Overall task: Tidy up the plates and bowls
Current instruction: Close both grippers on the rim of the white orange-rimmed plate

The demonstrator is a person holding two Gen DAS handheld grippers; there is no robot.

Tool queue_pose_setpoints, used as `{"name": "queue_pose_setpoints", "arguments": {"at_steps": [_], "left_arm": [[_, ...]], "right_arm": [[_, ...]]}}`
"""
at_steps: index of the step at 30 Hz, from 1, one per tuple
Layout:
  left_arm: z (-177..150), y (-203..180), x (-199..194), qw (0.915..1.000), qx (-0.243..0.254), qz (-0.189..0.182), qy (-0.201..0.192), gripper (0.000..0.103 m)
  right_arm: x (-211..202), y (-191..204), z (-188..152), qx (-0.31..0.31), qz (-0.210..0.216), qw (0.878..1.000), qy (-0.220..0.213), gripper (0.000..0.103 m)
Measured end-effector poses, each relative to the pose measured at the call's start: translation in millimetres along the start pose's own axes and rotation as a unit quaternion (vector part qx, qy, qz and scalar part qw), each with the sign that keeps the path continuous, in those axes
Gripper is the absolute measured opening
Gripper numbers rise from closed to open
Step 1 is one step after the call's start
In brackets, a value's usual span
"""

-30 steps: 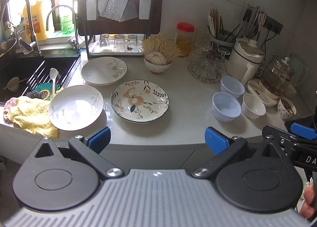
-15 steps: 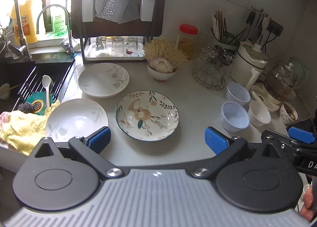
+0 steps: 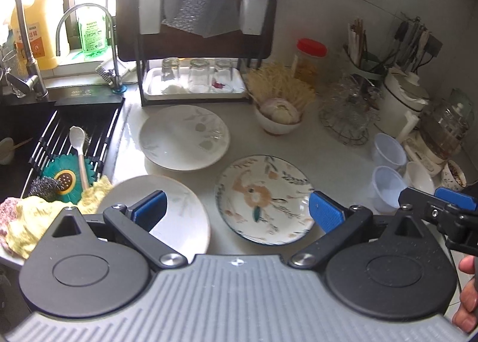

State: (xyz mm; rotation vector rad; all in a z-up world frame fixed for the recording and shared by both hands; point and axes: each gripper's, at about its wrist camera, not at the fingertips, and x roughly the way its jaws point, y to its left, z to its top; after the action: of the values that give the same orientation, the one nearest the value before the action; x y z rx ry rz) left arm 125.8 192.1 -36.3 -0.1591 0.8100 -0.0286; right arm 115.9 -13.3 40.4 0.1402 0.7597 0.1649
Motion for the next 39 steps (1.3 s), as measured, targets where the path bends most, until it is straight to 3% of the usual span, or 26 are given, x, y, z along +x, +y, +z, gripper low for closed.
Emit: {"name": "queue_pose_setpoints", "arguments": {"at_steps": [8, 12, 18, 23, 28, 31, 33, 39], "left_arm": [[16, 65, 29, 0.9997, -0.013, 0.002, 0.021, 0.103], [23, 93, 45, 0.9991, -0.008, 0.000, 0.041, 0.103], [24, 136, 66, 0.9971, 0.015, -0.024, 0.070, 0.102], [24, 170, 85, 0.9952, 0.034, -0.017, 0.090, 0.102], [20, 195, 108, 0.9922, 0.040, -0.038, 0.111, 0.101], [17, 206, 124, 0.9897, 0.039, -0.055, 0.127, 0.101], [14, 212, 135, 0.9880, 0.033, -0.059, 0.139, 0.091], [6, 225, 163, 0.9813, 0.018, -0.082, 0.173, 0.066]], "right_arm": [[40, 40, 1, -0.007, -0.009, 1.000, 0.017, 0.103], [61, 63, -3, -0.011, -0.043, 0.999, 0.025, 0.103], [94, 95, -19, 0.006, -0.044, 0.997, 0.057, 0.098], [115, 112, -35, 0.028, -0.044, 0.994, 0.093, 0.079], [130, 124, -48, 0.045, -0.036, 0.991, 0.119, 0.073], [139, 130, -57, 0.054, -0.025, 0.989, 0.139, 0.063], [146, 131, -63, 0.061, -0.016, 0.987, 0.147, 0.054], [175, 131, -84, 0.086, 0.006, 0.979, 0.185, 0.053]]}}
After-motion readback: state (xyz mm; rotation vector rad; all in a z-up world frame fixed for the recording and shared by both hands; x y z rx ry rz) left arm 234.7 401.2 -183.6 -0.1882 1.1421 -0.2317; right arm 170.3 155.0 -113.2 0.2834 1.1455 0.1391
